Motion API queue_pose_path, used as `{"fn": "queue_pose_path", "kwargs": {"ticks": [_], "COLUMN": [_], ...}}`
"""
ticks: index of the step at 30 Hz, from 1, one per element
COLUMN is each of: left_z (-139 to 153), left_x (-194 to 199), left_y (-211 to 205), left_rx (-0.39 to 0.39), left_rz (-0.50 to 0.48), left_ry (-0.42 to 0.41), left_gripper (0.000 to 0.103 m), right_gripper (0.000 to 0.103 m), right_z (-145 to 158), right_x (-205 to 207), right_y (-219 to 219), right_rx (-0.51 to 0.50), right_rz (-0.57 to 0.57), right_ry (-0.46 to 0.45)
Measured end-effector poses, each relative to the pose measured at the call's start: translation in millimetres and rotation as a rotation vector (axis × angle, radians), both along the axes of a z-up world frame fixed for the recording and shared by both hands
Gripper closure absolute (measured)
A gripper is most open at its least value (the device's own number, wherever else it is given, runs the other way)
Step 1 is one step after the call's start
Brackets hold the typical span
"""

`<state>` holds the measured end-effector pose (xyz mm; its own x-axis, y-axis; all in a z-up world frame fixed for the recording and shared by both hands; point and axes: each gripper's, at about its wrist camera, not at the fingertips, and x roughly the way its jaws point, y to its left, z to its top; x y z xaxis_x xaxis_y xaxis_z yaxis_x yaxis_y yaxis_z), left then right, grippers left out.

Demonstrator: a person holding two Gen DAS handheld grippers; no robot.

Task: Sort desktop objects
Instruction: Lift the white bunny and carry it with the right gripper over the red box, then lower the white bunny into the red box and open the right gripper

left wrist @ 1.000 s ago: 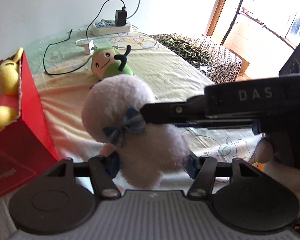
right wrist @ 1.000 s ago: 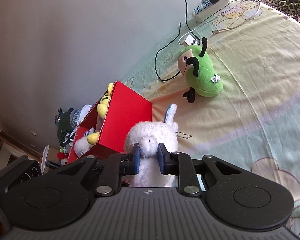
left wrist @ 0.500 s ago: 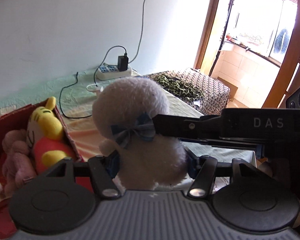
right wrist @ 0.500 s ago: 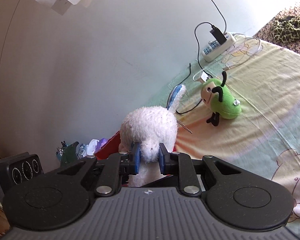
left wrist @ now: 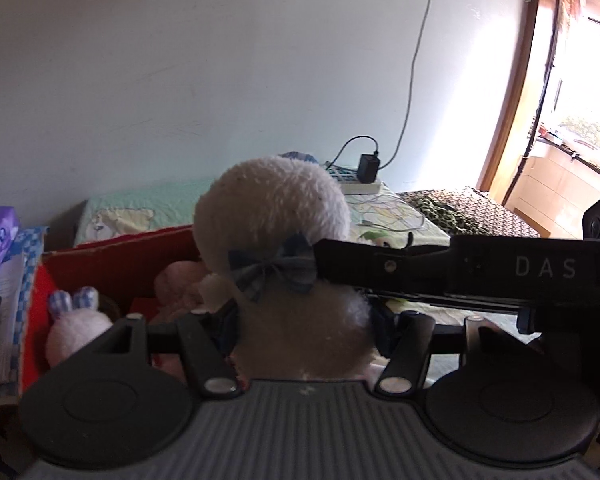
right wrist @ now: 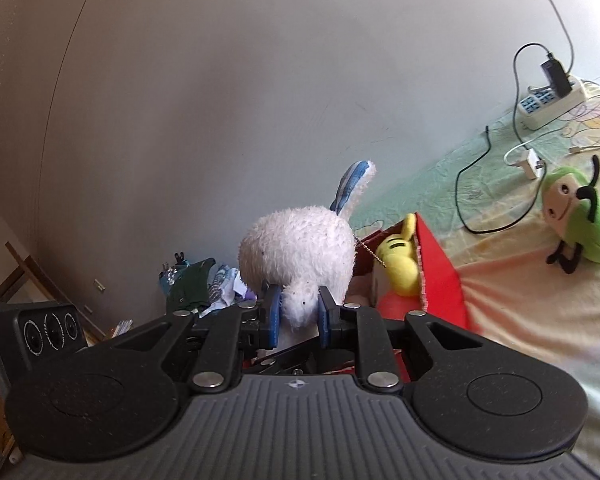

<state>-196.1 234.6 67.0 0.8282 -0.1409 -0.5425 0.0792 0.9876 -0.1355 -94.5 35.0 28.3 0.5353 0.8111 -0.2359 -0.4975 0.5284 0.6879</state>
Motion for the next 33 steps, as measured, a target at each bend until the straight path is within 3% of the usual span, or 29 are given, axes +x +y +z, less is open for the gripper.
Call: {"fn": "queue_pose_path", "kwargs": {"ticks": [12,21,33], "left_z": [-22,-57,-78], "left_x": [14,40,61], "left_y": [60,77,99], "left_rx": [-0.019,-0.024,-0.067], "left_rz": [0.117,0.139,0.162], "left_ry": [0.057,0.142,0.241], "left_gripper": [0.040,0.040,0.036], "right_gripper": [0.082,0.082,0.082], "right_z": [-10,-21,-44], "right_x": [18,34,61], "right_y": [85,116,141], "right_rx": [-0.056,-0.158,-0.227], "right_rz": [0.149,0.172,0.210], "right_ry": [-0.021,-0.020,0.045]}}
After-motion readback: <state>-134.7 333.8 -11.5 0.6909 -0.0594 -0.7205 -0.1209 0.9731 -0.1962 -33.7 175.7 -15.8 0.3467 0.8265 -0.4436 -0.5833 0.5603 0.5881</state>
